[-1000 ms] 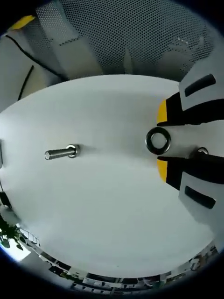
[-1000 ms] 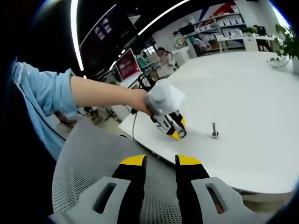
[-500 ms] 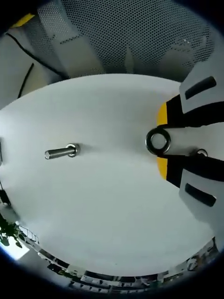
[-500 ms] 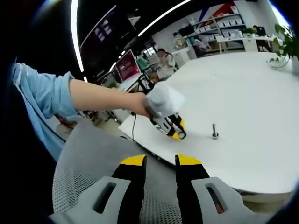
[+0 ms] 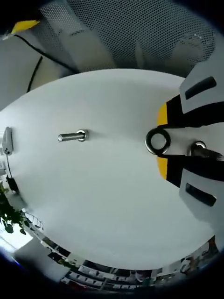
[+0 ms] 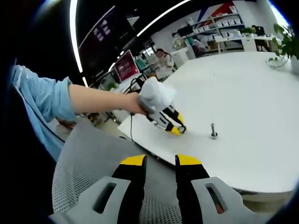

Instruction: Place the washer onto the threaded stud by aligning its center hole with the stud, sliding it down to the base, and recovering from edge contact or off-axis alignment until the washer reaches the visible bottom stop.

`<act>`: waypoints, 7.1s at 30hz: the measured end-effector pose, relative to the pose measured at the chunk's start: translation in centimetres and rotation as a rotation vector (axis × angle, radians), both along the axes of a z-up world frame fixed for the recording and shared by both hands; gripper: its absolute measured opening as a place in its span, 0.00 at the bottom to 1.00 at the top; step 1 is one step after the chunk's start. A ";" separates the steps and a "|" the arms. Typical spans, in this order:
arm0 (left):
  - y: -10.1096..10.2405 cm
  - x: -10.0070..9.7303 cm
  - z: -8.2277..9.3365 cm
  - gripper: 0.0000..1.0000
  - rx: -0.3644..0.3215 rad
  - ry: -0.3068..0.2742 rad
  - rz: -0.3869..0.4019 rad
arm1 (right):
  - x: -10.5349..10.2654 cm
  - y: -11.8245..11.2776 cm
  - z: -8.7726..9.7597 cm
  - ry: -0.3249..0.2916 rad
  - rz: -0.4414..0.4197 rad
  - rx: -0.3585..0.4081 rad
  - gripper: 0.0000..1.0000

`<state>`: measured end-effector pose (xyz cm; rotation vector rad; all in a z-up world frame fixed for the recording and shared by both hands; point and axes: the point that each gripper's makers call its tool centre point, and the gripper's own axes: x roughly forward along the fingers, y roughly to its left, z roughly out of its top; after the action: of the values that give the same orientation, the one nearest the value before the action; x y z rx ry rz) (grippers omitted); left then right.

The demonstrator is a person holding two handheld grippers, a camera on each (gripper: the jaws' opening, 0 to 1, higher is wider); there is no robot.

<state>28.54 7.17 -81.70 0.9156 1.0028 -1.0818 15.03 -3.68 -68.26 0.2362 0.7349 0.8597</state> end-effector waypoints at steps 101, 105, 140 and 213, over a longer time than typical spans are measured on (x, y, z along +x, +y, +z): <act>6.9 -0.2 -0.7 0.19 0.169 0.106 0.090 | -0.2 0.1 -0.1 0.009 0.013 -0.004 0.27; 6.7 -0.2 -0.7 0.19 0.162 0.103 0.098 | -0.2 0.2 -0.1 0.007 0.015 -0.002 0.27; 11.1 -4.8 10.1 0.38 -0.263 -0.028 0.456 | -0.4 0.2 -0.4 0.023 0.023 -0.018 0.28; 17.3 -10.3 16.5 0.45 -0.808 -0.462 1.101 | -1.0 -0.3 -1.9 0.072 0.038 -0.105 0.34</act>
<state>18.19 24.46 -65.18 -0.1178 0.4475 -0.2205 14.04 -4.02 -70.13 0.1609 0.8510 0.8495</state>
